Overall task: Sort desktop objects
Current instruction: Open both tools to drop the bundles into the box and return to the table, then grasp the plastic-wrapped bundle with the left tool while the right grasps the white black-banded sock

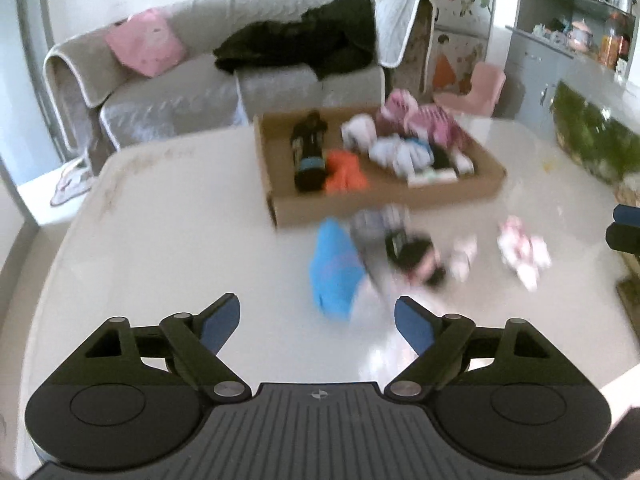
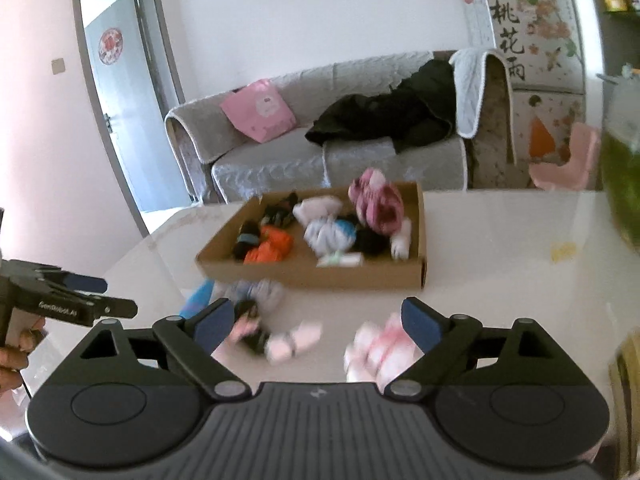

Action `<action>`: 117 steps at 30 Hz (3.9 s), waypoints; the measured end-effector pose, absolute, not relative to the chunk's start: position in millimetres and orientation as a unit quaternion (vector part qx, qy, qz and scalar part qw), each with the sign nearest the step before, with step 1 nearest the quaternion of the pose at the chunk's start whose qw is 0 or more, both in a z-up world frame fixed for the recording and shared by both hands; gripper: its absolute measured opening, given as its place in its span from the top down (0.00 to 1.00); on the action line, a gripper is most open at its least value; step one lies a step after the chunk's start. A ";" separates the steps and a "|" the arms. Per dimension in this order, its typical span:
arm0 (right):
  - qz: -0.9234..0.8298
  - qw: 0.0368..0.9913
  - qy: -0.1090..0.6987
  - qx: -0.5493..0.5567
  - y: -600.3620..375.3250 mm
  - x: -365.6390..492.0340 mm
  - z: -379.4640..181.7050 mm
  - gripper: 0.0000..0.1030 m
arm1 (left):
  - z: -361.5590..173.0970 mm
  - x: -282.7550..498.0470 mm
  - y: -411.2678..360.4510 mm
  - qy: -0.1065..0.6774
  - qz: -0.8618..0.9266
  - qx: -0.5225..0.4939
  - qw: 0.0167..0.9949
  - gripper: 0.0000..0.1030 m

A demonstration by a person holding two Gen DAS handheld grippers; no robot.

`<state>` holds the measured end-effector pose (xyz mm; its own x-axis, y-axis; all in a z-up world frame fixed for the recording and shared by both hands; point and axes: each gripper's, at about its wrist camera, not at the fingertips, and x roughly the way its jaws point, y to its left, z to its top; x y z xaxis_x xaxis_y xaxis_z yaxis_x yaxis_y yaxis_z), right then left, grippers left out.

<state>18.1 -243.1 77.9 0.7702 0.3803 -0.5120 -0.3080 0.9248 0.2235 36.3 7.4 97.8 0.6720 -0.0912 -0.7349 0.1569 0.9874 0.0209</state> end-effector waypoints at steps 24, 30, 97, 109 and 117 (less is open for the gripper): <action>0.242 0.927 0.288 -0.006 -168.8 -12.6 6.3 0.20 | 38.4 -11.4 2.3 0.397 -0.041 0.044 0.916 0.14; 0.251 0.920 0.301 -0.010 -164.7 4.6 -5.9 0.27 | 22.6 12.0 6.2 0.397 -0.025 0.060 0.916 0.14; 0.236 0.919 0.313 -0.034 -176.0 -26.1 -11.2 0.64 | 40.0 19.5 -45.3 0.355 -0.191 0.123 0.907 0.07; 0.221 0.919 0.321 -0.058 -183.5 -27.3 -11.4 0.64 | 22.2 34.6 -93.6 0.393 -0.254 0.085 0.880 0.06; 0.215 0.920 0.324 -0.044 -192.9 -21.8 -12.9 0.62 | 8.7 52.4 -100.6 0.421 -0.236 0.036 0.875 0.34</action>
<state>-21.8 -192.9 -12.9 0.6980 0.3670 -0.6148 -0.4242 0.9037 0.0578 52.4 -100.6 8.7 0.5342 -0.3827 -0.7537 0.4438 0.8859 -0.1353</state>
